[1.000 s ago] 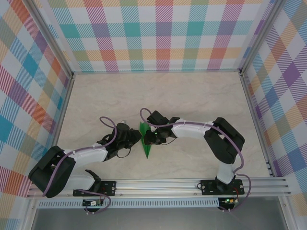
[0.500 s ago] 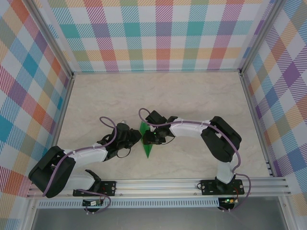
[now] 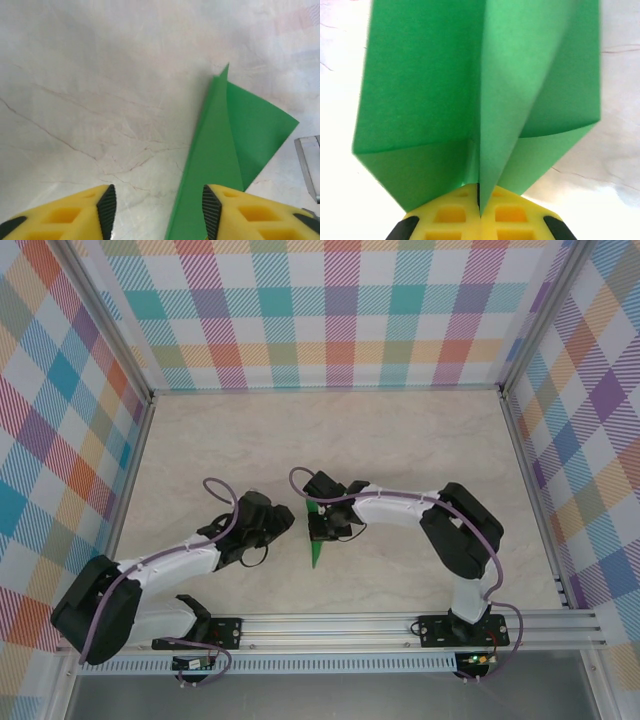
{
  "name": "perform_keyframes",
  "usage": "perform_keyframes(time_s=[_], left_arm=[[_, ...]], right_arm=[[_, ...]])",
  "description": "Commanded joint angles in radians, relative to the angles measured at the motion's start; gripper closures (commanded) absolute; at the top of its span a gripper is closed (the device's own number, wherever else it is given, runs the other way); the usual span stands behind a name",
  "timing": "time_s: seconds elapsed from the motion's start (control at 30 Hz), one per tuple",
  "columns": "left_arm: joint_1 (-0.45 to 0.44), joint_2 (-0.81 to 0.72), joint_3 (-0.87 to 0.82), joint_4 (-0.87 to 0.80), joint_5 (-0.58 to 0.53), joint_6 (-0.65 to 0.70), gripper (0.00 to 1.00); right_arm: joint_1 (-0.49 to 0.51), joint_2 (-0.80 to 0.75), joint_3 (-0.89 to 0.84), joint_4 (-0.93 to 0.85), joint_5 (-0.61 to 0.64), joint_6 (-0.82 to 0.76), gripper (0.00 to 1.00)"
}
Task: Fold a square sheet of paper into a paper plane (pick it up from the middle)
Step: Move the paper plane to the center of the table.
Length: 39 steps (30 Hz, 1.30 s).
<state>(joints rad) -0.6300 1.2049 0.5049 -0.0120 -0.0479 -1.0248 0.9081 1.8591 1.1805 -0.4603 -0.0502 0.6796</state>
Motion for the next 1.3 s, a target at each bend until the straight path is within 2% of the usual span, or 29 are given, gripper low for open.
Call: perform_keyframes(time_s=[0.0, 0.13, 0.3, 0.47, 0.63, 0.97, 1.27], left_arm=[[0.004, -0.043, 0.113, -0.331, -0.138, 0.053, 0.37], [0.004, -0.056, 0.173, -0.468, -0.214, 0.085, 0.24], [0.004, -0.063, 0.193, -0.513, -0.259, 0.092, 0.17], [0.005, -0.039, 0.199, -0.513, -0.255, 0.094, 0.13], [0.004, -0.001, 0.22, -0.532, -0.251, 0.105, 0.0], [0.004, 0.047, 0.245, -0.554, -0.255, 0.117, 0.0], [0.004, 0.056, 0.246, -0.565, -0.263, 0.115, 0.0]], right_arm=[[-0.006, -0.087, 0.034, -0.12, 0.12, -0.093, 0.97], [-0.051, -0.112, 0.032, -0.177, 0.136, -0.184, 0.96], [-0.091, -0.086, 0.041, -0.207, 0.13, -0.261, 0.94], [-0.097, -0.039, 0.059, -0.211, 0.13, -0.246, 0.92], [-0.098, 0.001, 0.074, -0.202, 0.114, -0.202, 0.85], [-0.098, 0.044, 0.076, -0.161, 0.087, -0.145, 0.82], [-0.098, 0.081, 0.05, -0.148, 0.103, -0.132, 0.87]])
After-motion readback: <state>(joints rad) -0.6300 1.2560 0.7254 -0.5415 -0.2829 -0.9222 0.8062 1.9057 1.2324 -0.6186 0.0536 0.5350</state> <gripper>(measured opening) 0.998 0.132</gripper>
